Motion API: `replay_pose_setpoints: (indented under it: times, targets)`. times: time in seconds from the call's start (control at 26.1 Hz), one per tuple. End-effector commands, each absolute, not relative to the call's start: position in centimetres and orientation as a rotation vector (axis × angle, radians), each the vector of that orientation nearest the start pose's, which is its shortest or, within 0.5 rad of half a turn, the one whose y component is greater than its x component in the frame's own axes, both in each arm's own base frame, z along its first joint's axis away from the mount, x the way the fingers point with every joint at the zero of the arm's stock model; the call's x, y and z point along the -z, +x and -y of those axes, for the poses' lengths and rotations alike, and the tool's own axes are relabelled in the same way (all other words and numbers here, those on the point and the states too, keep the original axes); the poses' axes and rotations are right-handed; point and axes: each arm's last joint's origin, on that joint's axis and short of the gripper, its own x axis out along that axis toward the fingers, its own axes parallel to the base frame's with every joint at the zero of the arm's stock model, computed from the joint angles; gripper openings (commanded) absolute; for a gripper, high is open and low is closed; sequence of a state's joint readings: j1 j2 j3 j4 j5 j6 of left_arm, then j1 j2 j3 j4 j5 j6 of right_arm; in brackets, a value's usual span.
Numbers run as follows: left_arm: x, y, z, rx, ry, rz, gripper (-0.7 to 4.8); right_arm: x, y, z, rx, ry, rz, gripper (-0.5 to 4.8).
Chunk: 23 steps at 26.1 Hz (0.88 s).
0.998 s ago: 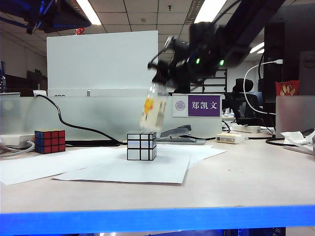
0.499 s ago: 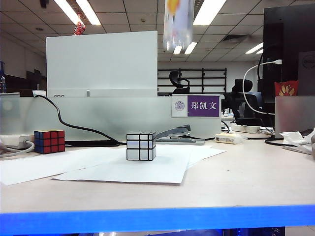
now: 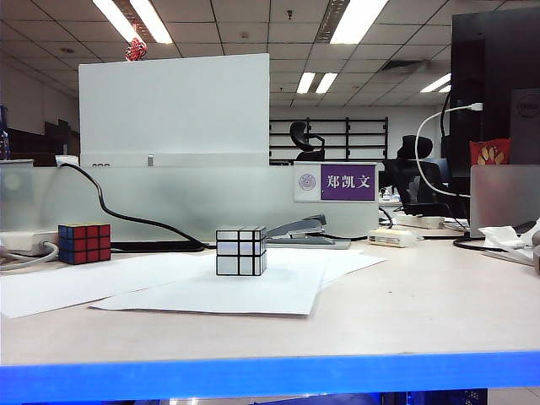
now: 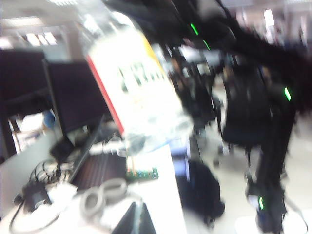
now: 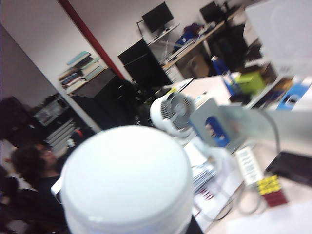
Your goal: Flip the plastic bottle upside down.
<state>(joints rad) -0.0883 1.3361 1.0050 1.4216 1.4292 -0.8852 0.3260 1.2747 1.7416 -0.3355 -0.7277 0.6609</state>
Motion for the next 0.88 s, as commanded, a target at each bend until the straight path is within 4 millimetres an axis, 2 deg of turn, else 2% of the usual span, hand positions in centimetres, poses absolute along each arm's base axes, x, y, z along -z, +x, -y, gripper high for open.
replay_pose_setpoints:
  times: [0.04, 0.12, 0.15, 0.23, 0.35, 0.46, 0.58, 0.65, 0.69, 0.73, 0.77, 0.81, 0.84, 0.88]
  targets:
    - [-41.2, 22.5, 4.3, 1.556, 0.136, 0.311, -0.04, -53.4, 20.9, -9.1, -1.053, 0.707, -0.265, -0.09]
    - [-41.8, 21.9, 3.8, 1.53, 0.192, 0.364, -0.04, -53.9, 21.3, -9.5, -1.055, 0.872, -0.241, -0.09]
    - [-42.5, 21.7, 3.7, 1.518, 0.206, 0.389, -0.04, -54.4, 21.8, -9.9, -1.05, 1.051, -0.223, -0.09]
    - [-43.9, 21.4, 3.6, 1.496, 0.21, 0.449, -0.04, -55.3, 22.4, -10.0, -1.072, 1.262, -0.148, -0.09]
    - [-46.0, 20.5, 3.6, 1.46, 0.218, 0.55, -0.04, -56.6, 22.0, -10.3, -1.137, 1.47, -0.008, -0.08]
    - [-48.8, 18.7, 3.5, 1.427, 0.254, 0.679, -0.04, -58.2, 19.7, -11.5, -1.314, 1.686, 0.183, -0.08]
    - [-51.6, 16.9, 3.8, 1.396, 0.231, 0.846, -0.03, -59.2, 17.1, -12.2, -1.471, 1.774, 0.378, -0.09]
    - [-53.4, 15.4, 4.5, 1.427, 0.26, 0.942, -0.02, -59.3, 15.8, -13.5, -1.524, 1.769, 0.375, -0.09]
    - [-54.3, 14.7, 5.2, 1.457, 0.259, 0.998, 0.07, -59.2, 15.2, -14.5, -1.535, 1.785, 0.314, -0.09]
    - [-54.6, 14.2, 5.7, 1.481, 0.261, 1.032, 0.5, -59.2, 15.1, -14.8, -1.533, 1.792, 0.293, -0.08]
    - [-55.0, 13.4, 6.6, 1.525, 0.262, 1.098, 1.79, -59.1, 15.1, -15.2, -1.538, 1.797, 0.266, -0.08]
    - [-55.2, 13.0, 6.9, 1.542, 0.26, 1.121, 2.38, -59.1, 14.9, -15.3, -1.562, 1.791, 0.259, -0.09]
    - [-55.6, 12.3, 7.1, 1.568, 0.254, 1.15, 3.33, -59.1, 14.4, -15.7, -1.589, 1.794, 0.241, -0.08]
    - [-55.7, 12.0, 7.1, 1.573, 0.25, 1.159, 3.51, -59.1, 14.0, -16.0, -1.612, 1.8, 0.23, -0.08]
